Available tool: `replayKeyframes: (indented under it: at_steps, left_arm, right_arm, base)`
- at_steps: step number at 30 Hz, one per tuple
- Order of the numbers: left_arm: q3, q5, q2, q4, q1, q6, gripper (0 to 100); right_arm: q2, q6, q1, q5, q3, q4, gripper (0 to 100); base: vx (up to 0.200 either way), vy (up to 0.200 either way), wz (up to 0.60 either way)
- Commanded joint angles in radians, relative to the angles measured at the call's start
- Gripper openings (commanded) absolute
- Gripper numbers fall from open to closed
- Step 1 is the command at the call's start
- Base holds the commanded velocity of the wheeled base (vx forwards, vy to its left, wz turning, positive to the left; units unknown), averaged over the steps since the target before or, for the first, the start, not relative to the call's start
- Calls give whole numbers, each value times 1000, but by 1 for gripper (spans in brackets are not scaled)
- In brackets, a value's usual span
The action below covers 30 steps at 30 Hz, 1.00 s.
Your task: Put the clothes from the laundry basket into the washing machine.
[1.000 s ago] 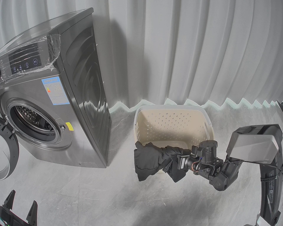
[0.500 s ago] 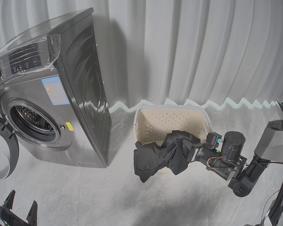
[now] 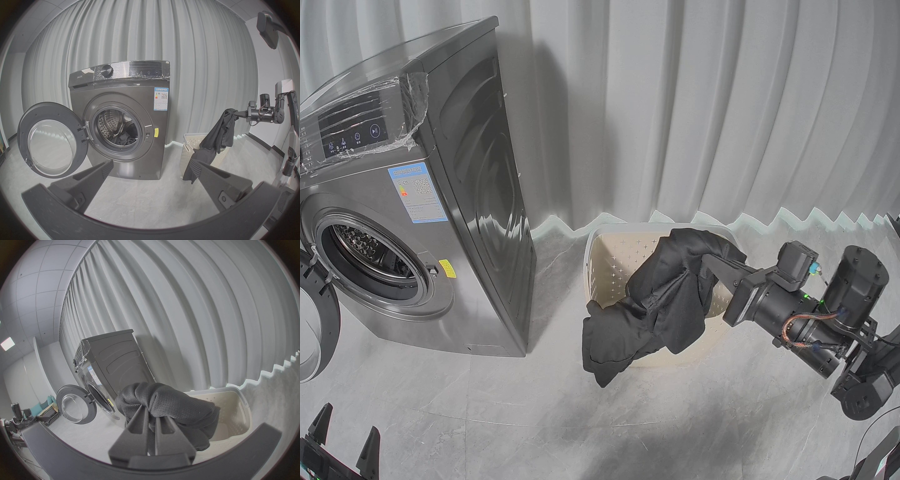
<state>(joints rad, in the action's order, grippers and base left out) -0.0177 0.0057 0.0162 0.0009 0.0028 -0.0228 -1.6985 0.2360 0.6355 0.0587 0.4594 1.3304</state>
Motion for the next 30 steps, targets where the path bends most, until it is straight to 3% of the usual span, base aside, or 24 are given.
replayKeyframes:
  at_steps: [1,2,11,20,27,30]
  left_arm:
    - [16,-1,-16,1,0,3,100]
    - [16,-7,-16,-1,0,3,100]
    - [16,-7,-16,-1,0,-6,100]
    - [15,-10,-16,-1,0,-2,100]
    - [15,-9,-16,-1,0,-8,100]
    - [15,-9,-16,-1,-1,-6,100]
  right_arm:
    - [92,-14,12,16,-33,-8,0]
    - [102,-20,10,69,-27,-8,0]
    - [92,-49,16,96,-50,-14,0]
    - [102,-52,49,219,-51,-57,0]
    - [152,-76,47,245,-76,-60,0]
    - [172,-76,49,245,-82,-62,0]
  base:
    - [0,0,0]
    - [0,0,0]
    - [-178,0,0]
    - [-200,0,0]
    - [-29,0,0]
    - [0,200,0]
